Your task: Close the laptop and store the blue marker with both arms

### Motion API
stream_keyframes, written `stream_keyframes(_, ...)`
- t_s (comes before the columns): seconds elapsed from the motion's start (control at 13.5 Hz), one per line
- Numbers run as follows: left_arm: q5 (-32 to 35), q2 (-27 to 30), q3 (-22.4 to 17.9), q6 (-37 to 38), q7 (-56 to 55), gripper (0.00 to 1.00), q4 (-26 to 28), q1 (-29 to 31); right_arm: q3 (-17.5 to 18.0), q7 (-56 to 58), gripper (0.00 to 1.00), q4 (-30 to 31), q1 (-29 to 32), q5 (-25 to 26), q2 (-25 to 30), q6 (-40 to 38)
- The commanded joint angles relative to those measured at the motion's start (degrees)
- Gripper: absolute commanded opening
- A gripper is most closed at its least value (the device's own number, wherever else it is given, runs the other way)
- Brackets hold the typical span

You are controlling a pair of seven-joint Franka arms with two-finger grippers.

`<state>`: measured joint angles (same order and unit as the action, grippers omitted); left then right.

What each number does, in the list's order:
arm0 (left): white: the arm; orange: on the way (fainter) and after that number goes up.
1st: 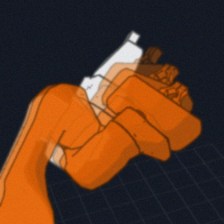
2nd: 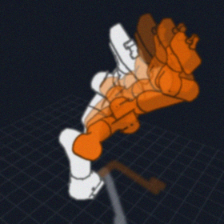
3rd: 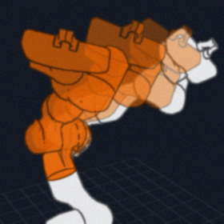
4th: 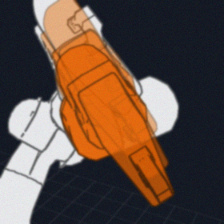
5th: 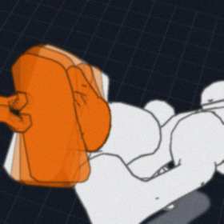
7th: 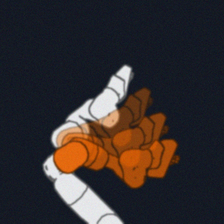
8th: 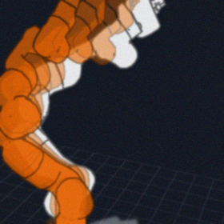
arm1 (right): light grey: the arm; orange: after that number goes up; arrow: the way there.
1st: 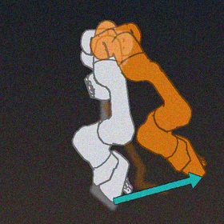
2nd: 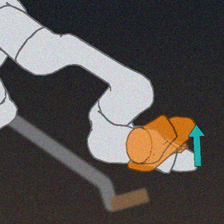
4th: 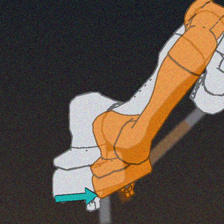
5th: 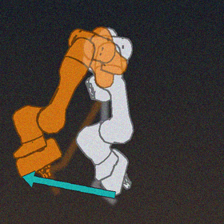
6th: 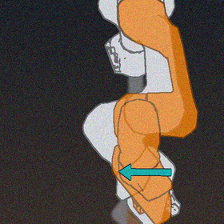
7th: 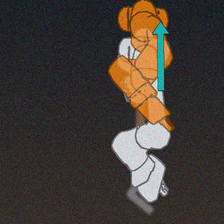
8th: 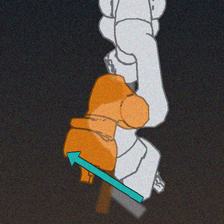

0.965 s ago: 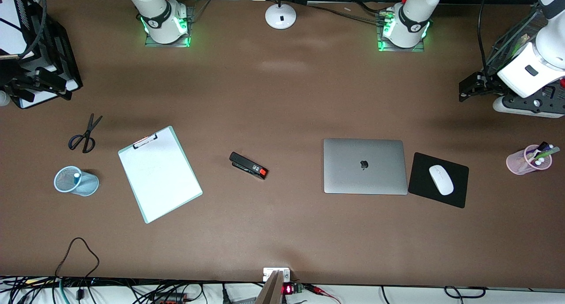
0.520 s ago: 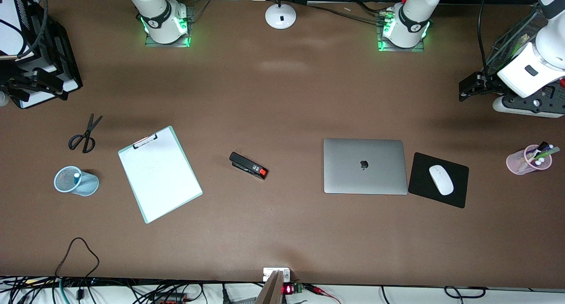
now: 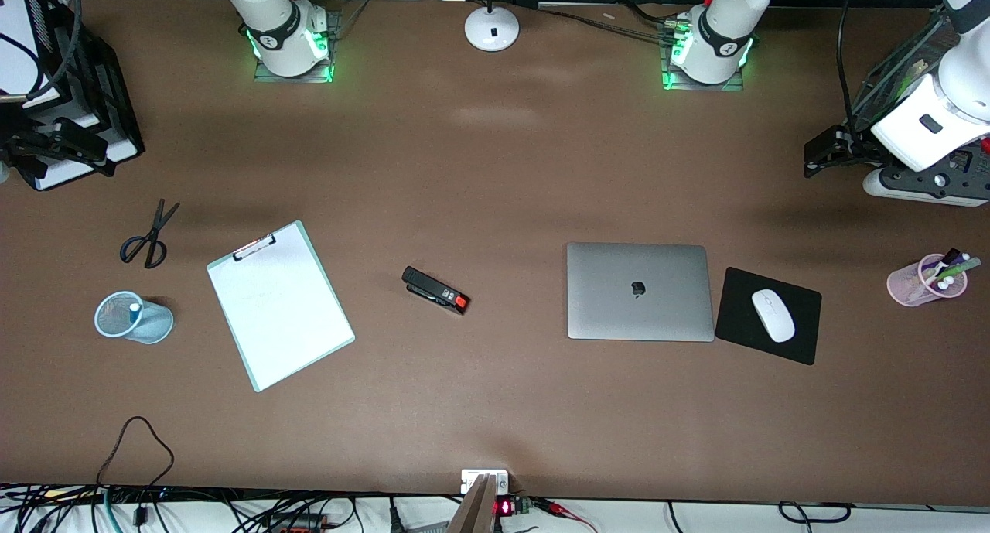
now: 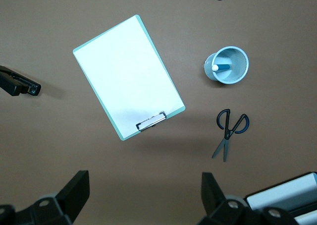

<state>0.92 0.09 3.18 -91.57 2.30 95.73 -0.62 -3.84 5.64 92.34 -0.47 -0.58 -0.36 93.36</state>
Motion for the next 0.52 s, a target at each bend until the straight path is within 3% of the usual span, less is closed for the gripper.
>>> stream_keyframes(0.0, -0.57, 0.70, -0.02, 0.69, -0.46, 1.00, 0.07, 0.09, 0.50, -0.46, 1.00, 0.47, 0.20, 0.76, 0.63, 0.15)
stream_keyframes(0.45, -0.40, -0.62, -0.11, 1.57, -0.28, 1.00, -2.04, 0.09, 0.59, -0.55, 1.00, 0.38, 0.03, 0.67, 0.54, -0.02)
